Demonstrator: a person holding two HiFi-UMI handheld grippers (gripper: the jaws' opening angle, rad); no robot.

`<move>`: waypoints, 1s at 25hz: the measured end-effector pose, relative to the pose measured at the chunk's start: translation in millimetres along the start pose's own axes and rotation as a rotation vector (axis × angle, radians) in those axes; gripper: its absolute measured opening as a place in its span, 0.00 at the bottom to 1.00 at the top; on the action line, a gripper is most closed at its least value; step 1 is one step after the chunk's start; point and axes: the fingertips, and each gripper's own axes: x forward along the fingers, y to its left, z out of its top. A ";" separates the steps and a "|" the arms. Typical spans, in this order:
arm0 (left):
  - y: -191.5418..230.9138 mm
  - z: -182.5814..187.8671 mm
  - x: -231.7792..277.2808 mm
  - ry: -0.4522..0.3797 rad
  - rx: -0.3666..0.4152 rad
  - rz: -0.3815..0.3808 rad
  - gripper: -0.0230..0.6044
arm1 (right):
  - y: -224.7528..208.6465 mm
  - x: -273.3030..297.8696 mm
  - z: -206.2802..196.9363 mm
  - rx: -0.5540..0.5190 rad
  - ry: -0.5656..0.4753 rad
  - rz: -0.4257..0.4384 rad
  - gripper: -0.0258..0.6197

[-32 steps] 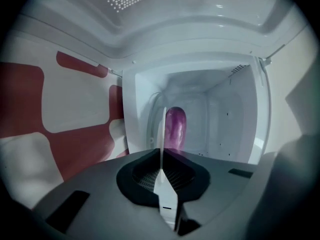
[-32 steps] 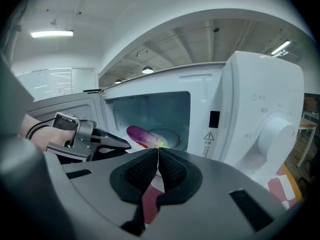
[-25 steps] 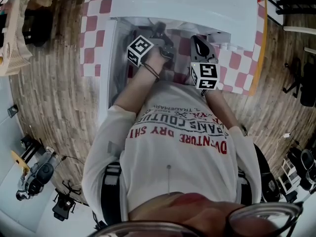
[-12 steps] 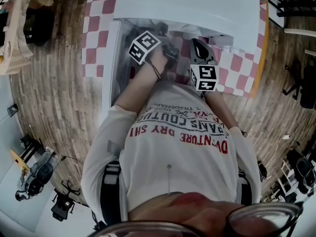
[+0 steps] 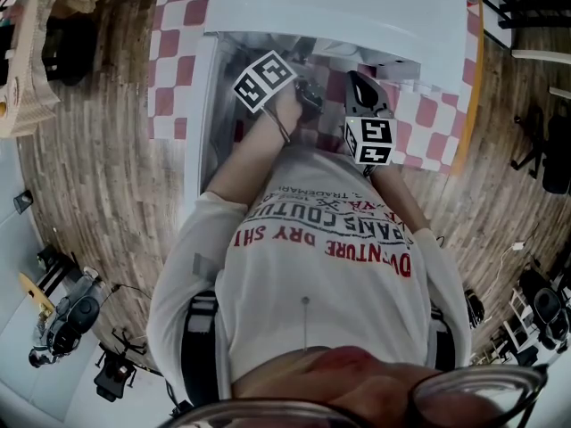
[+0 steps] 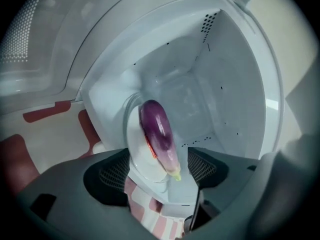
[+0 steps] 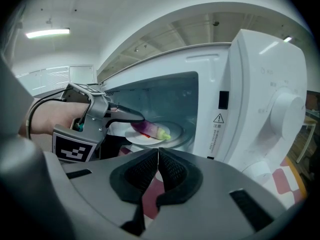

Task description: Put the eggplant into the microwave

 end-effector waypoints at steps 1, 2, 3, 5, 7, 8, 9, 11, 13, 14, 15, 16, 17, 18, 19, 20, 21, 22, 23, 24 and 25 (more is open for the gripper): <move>0.1 -1.9 1.2 0.015 0.019 0.006 0.60 | -0.2 -1.0 -1.4 0.002 0.002 -0.001 0.08; 0.9 -4.3 2.6 0.036 0.035 0.013 0.61 | -0.2 -2.0 -2.7 0.004 0.003 -0.003 0.08; 2.1 -6.5 3.6 0.055 0.043 0.017 0.64 | -0.1 -2.8 -3.8 0.005 0.005 -0.003 0.08; 3.7 -8.4 3.9 0.075 0.041 0.009 0.64 | 0.0 -4.1 -5.4 0.006 0.007 -0.005 0.08; 4.0 -8.8 2.9 0.079 0.047 0.002 0.64 | -0.3 -5.0 -6.0 0.006 0.008 -0.005 0.08; 4.5 -9.7 2.2 0.080 0.054 0.005 0.64 | -0.4 -5.7 -6.1 0.006 0.008 -0.005 0.08; 5.6 -11.4 1.1 0.081 0.059 0.010 0.64 | -0.2 -6.7 -6.2 0.004 0.007 -0.005 0.08; 8.6 -16.3 -2.0 0.087 0.061 0.018 0.64 | 0.8 -8.5 -6.4 0.002 0.004 -0.003 0.08; 10.2 -21.4 -5.8 0.095 0.062 0.017 0.64 | 2.2 -9.8 -7.3 0.002 0.002 -0.001 0.08; 10.1 -23.9 -7.9 0.102 0.068 0.015 0.64 | 2.9 -10.5 -8.2 0.002 0.002 0.000 0.08; 9.6 -26.5 -10.3 0.112 0.079 0.012 0.64 | 3.7 -11.4 -9.1 0.003 0.003 0.001 0.08; 8.6 -29.2 -13.3 0.123 0.095 0.008 0.64 | 4.8 -12.5 -9.7 0.003 0.003 0.002 0.08; 6.9 -31.8 -16.8 0.133 0.116 0.002 0.64 | 6.0 -13.6 -10.0 0.003 0.001 0.004 0.08; 4.6 -34.2 -21.0 0.141 0.142 -0.007 0.64 | 7.4 -14.8 -9.8 0.002 -0.002 0.006 0.08; 1.9 -36.1 -25.6 0.143 0.169 -0.015 0.63 | 8.8 -16.1 -9.4 0.001 -0.007 0.008 0.08; -0.4 -37.3 -30.9 0.139 0.196 -0.019 0.60 | 10.1 -17.7 -8.9 0.000 -0.011 0.009 0.08; -1.9 -37.2 -36.9 0.127 0.219 -0.018 0.50 | 11.4 -19.5 -8.3 -0.001 -0.016 0.010 0.08; -2.7 -36.1 -43.2 0.110 0.233 -0.012 0.38 | 12.7 -21.4 -7.7 -0.001 -0.019 0.010 0.08; -3.6 -34.5 -49.4 0.093 0.241 -0.008 0.26 | 13.9 -23.3 -6.7 -0.002 -0.024 0.010 0.08; -5.1 -33.1 -54.8 0.080 0.245 -0.008 0.18 | 14.9 -25.0 -5.3 -0.003 -0.029 0.011 0.08; -7.5 -32.1 -59.6 0.070 0.247 -0.015 0.14 | 15.6 -26.5 -3.5 -0.005 -0.035 0.011 0.08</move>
